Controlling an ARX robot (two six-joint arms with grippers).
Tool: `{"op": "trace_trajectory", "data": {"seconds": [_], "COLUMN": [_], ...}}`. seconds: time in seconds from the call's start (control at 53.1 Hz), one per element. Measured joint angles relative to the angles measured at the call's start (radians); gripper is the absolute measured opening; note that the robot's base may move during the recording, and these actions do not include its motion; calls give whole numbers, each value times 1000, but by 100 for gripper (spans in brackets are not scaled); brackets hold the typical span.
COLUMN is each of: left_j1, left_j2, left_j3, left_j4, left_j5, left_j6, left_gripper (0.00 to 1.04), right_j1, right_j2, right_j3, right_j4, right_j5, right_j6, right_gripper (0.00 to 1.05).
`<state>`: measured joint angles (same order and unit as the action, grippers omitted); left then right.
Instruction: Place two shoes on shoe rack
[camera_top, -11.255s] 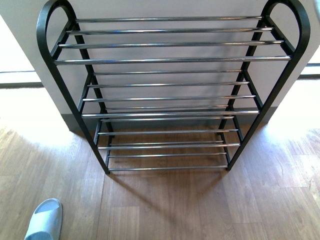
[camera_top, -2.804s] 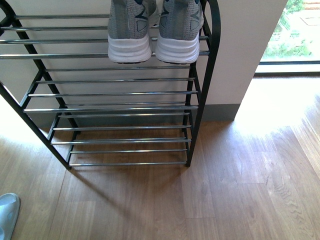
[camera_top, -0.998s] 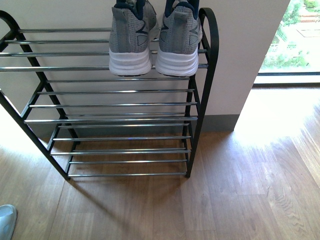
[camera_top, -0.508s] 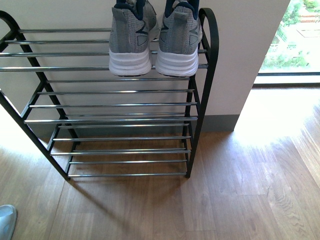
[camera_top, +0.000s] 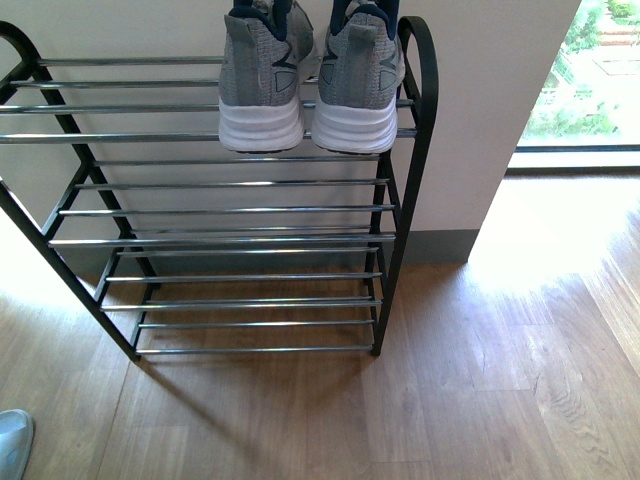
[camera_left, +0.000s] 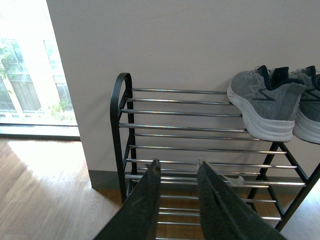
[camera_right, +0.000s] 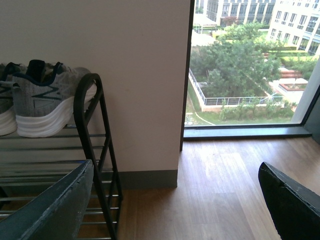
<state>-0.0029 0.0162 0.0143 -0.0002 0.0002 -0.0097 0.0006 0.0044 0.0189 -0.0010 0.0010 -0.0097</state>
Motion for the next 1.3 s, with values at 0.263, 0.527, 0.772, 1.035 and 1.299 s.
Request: {"op": "trace_trajectory", "data": {"seconds": [0.263,0.527,0.772,1.035,1.299], "left_j1": [0,0,0,0,0], "left_j2": [0,-1,-1,-1,-1], "left_j3": [0,0,0,0,0], "left_j4": [0,0,0,0,0], "left_j5": [0,0,0,0,0], "left_j6": [0,2,2,2,2], "left_gripper": [87,95,95,95,95], "right_j1": [0,0,0,0,0], "right_j2": [1,0,0,-1,0], "right_j3": [0,0,0,0,0], "right_j4": [0,0,0,0,0], "right_j5": [0,-1,0,-1,-1], "right_j6": [0,0,0,0,0], "right_gripper": [96,96,96,96,96]}}
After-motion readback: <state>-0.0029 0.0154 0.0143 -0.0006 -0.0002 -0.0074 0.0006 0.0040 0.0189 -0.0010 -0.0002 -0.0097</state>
